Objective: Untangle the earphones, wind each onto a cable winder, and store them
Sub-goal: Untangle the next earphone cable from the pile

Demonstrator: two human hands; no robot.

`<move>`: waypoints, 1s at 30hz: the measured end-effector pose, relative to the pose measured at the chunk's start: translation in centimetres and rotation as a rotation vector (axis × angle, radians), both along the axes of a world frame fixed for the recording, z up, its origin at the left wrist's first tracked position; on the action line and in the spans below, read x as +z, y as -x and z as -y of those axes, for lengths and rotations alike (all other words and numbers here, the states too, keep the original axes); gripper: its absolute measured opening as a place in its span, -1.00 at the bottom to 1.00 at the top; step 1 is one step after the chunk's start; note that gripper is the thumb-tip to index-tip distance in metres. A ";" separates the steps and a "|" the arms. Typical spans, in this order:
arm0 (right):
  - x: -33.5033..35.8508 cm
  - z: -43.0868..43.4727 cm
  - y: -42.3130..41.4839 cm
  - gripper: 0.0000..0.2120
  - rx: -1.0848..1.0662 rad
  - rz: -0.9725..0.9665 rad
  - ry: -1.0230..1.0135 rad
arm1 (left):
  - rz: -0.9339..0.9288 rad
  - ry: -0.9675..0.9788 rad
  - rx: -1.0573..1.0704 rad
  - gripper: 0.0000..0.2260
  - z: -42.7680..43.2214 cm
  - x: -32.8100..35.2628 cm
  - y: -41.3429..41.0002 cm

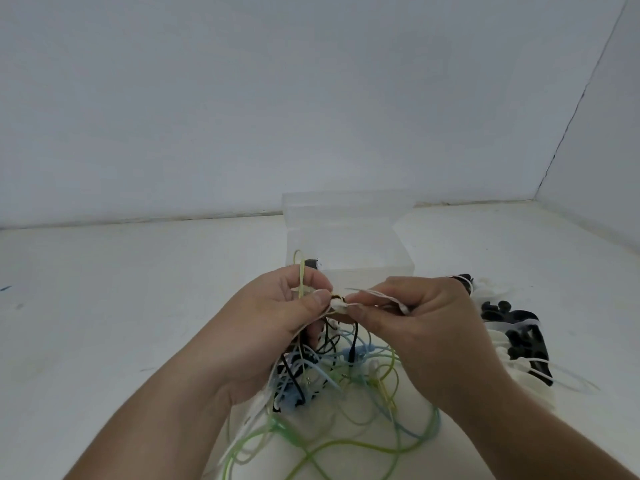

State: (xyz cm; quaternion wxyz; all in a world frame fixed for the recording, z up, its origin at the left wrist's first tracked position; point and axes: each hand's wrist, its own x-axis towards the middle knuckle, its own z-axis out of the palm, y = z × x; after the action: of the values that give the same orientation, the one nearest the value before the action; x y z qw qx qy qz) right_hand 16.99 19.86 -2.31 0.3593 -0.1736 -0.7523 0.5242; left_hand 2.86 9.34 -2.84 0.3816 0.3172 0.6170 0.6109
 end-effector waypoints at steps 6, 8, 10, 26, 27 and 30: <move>-0.4 -0.6 -0.2 -0.93 -0.077 0.186 -0.061 | 0.248 -0.092 0.113 -0.89 -0.2 0.5 0.5; 0.1 -1.0 -0.4 -0.95 -0.047 0.139 0.048 | 0.234 -0.102 0.159 -0.85 -0.2 0.5 0.8; 0.6 -1.7 -0.6 -0.94 -0.057 0.071 0.140 | 0.047 -0.037 0.255 -0.83 0.0 0.2 1.5; 1.5 -4.2 -1.7 -0.80 -0.314 0.131 -0.024 | -0.501 0.210 0.270 -0.49 1.9 1.0 3.5; 1.5 -4.2 -1.8 -0.82 -0.293 0.202 -0.049 | -0.534 0.218 0.293 -0.52 1.8 0.8 3.5; 1.5 -4.2 -1.9 -0.81 -0.217 0.343 -0.064 | -0.626 0.252 0.378 -0.67 1.5 0.2 3.5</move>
State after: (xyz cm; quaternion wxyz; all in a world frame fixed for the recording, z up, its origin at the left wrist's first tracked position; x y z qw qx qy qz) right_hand 18.90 24.10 -0.85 0.2858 -0.3286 -0.7956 0.4211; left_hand -0.65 7.82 -2.64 0.0914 0.3196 0.8214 0.4635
